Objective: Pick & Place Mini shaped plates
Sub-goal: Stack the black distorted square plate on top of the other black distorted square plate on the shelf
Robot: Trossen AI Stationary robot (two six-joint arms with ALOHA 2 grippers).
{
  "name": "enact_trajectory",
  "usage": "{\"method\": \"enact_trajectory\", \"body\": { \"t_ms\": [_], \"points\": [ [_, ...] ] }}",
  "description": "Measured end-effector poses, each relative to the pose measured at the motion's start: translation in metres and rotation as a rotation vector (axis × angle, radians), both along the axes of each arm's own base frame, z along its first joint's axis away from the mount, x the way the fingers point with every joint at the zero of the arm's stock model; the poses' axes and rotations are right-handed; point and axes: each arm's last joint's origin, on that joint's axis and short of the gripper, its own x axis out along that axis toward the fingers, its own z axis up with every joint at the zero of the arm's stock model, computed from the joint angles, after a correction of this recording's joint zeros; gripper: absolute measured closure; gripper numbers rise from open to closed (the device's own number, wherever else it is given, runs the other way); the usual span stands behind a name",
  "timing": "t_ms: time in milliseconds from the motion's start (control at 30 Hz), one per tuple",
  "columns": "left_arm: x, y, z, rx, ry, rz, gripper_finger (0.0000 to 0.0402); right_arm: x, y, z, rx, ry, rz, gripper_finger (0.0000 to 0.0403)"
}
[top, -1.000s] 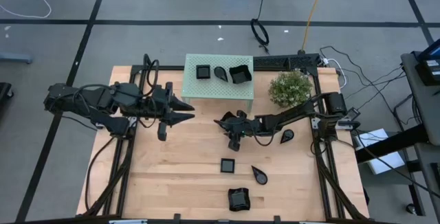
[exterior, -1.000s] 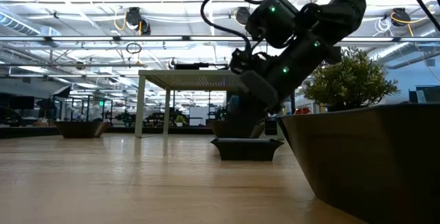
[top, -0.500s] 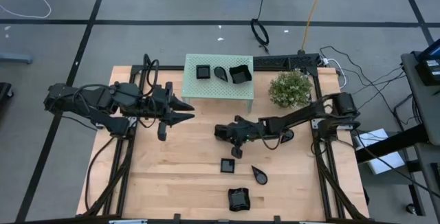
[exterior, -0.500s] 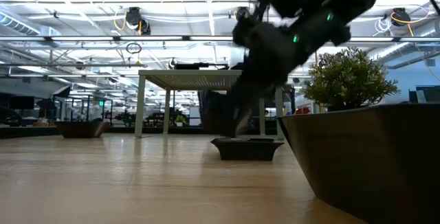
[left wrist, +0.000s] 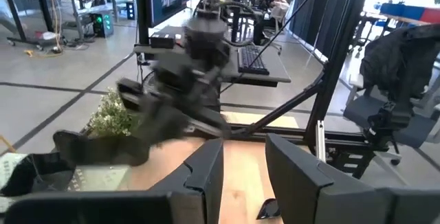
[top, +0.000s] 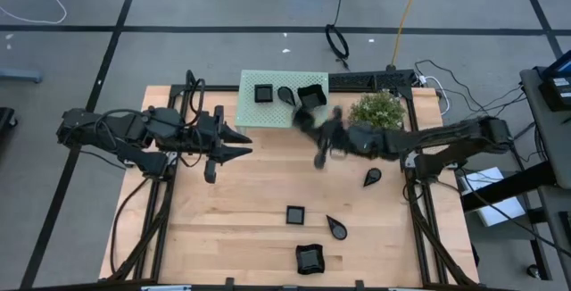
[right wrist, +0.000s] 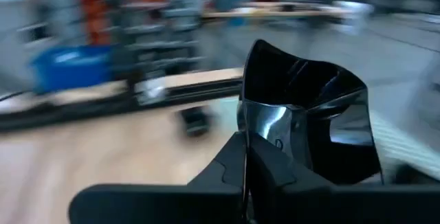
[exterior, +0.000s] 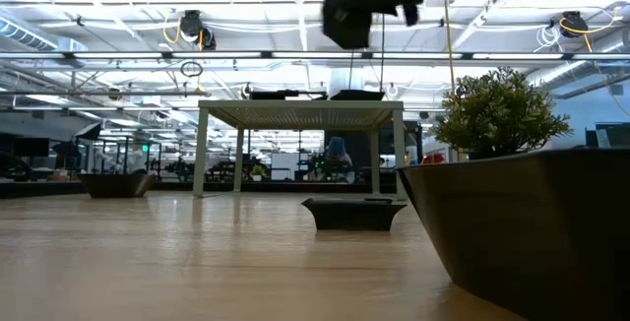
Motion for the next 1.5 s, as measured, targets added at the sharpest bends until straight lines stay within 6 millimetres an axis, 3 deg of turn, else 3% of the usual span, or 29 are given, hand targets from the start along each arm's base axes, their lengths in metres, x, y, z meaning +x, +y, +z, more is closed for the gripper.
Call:
{"method": "enact_trajectory", "body": {
  "t_ms": [167, 267, 467, 567, 700, 833, 1133, 1500],
  "points": [
    [0.000, 0.003, 0.001, 0.027, -0.011, 0.049, 0.0289, -0.009, -0.047, 0.005, 0.156, -0.086, -0.211, 0.0403],
    [0.001, 0.007, 0.001, 0.031, -0.011, 0.095, 0.0289, -0.005, -0.069, 0.004, 0.231, -0.079, -0.247, 0.0403],
    [0.001, 0.015, 0.001, 0.032, -0.011, 0.139, 0.0289, 0.012, -0.092, 0.011, 0.213, 0.053, -0.263, 0.0403],
    [0.002, 0.018, 0.001, 0.032, -0.009, 0.157, 0.0289, 0.020, -0.097, 0.016, 0.091, 0.166, -0.220, 0.0403],
    [0.002, 0.020, 0.001, 0.032, -0.006, 0.166, 0.0289, 0.019, -0.098, 0.021, -0.094, 0.331, 0.001, 0.0403],
    [0.002, 0.020, -0.001, 0.036, 0.011, 0.165, 0.0289, 0.005, -0.100, 0.019, -0.207, 0.481, 0.179, 0.0403],
    [0.002, 0.021, 0.002, 0.188, -0.003, 0.181, 0.0289, -0.009, -0.119, 0.011, -0.313, 0.647, 0.206, 0.0403],
    [0.002, 0.024, 0.007, 0.325, -0.037, 0.269, 0.0289, -0.012, -0.125, 0.010, -0.385, 0.671, 0.277, 0.0403]
  ]
}}
